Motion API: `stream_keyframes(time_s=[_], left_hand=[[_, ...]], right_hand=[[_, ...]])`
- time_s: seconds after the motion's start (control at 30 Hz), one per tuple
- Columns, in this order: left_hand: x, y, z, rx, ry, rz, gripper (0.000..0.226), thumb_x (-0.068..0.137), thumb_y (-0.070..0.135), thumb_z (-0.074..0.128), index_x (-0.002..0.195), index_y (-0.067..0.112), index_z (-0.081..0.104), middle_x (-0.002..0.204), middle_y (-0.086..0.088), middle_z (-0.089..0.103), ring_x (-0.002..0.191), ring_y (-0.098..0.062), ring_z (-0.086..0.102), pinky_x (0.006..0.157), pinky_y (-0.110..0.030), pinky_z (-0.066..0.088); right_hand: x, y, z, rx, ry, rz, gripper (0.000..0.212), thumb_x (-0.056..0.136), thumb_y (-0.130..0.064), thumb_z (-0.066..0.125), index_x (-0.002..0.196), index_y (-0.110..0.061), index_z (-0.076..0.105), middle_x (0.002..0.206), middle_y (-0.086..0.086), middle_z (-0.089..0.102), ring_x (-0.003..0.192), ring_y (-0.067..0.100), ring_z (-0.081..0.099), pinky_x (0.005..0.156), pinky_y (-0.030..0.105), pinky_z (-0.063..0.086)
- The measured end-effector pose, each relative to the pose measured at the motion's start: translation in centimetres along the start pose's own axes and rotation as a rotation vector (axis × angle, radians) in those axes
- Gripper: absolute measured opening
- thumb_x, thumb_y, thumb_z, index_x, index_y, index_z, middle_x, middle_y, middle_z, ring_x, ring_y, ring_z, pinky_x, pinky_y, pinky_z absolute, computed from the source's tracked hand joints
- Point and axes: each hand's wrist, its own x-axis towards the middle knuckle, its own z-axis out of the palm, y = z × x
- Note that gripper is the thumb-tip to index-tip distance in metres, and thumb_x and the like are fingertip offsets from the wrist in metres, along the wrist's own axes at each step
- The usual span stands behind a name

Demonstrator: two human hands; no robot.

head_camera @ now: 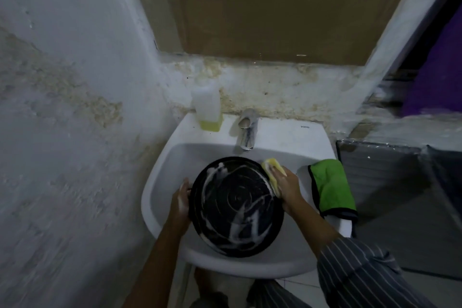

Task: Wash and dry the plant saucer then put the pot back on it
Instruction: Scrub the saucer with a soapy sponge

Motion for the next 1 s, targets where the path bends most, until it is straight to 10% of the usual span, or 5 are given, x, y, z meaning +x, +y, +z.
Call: stream_keyframes(time_s=[0.13, 0.27, 0.43, 0.67, 1.0], left_hand=[[1.1, 2.2, 1.2, 0.315, -0.019, 0.086, 0.051, 0.098, 0.047, 0.032, 0.093, 0.012, 0.069, 0.092, -0.011, 0.068, 0.080, -0.022, 0.063, 0.078, -0.033, 0.048], [0.9, 2.3, 2.6, 0.448, 0.109, 0.264, 0.058, 0.099, 0.039, 0.037, 0.066, 0.000, 0.064, 0.071, -0.020, 0.064, 0.061, -0.024, 0.059, 0.064, -0.032, 0.043], [-0.5, 1.9, 4.6, 0.448, 0.093, 0.396, 0.057, 0.099, 0.032, 0.040, 0.046, 0.011, 0.044, 0.048, -0.005, 0.049, 0.049, -0.012, 0.048, 0.048, -0.014, 0.037], [-1.5, 0.5, 4.0, 0.440, 0.140, 0.542, 0.031, 0.097, 0.003, 0.041, 0.079, -0.008, 0.064, 0.075, -0.027, 0.063, 0.073, -0.035, 0.060, 0.061, -0.029, 0.040], [-2.8, 0.0, 2.0, 0.262, 0.110, 0.546, 0.046, 0.098, 0.021, 0.043, 0.052, 0.011, 0.044, 0.049, -0.003, 0.044, 0.043, -0.002, 0.043, 0.045, -0.014, 0.035]], right_hand=[[0.3, -0.3, 0.5, -0.180, -0.001, -0.221, 0.028, 0.089, -0.018, 0.064, 0.084, 0.010, 0.061, 0.076, 0.018, 0.057, 0.070, 0.020, 0.052, 0.062, 0.029, 0.040], [0.8, -0.7, 1.4, -0.500, 0.073, -0.433, 0.027, 0.089, -0.017, 0.062, 0.065, -0.007, 0.055, 0.060, 0.008, 0.053, 0.060, 0.022, 0.050, 0.057, 0.025, 0.036], [-1.1, 0.0, 4.1, -0.753, 0.093, -0.531, 0.019, 0.092, -0.016, 0.055, 0.095, 0.000, 0.063, 0.097, 0.020, 0.059, 0.093, 0.032, 0.054, 0.070, 0.026, 0.031], [-6.3, -0.1, 9.5, -1.022, -0.112, -1.121, 0.038, 0.085, -0.038, 0.045, 0.104, -0.012, 0.066, 0.105, 0.006, 0.067, 0.098, 0.026, 0.063, 0.085, 0.038, 0.049], [-2.9, -0.8, 5.5, -0.651, -0.007, -0.722, 0.021, 0.092, -0.016, 0.053, 0.106, -0.004, 0.063, 0.102, 0.016, 0.063, 0.097, 0.030, 0.057, 0.083, 0.030, 0.043]])
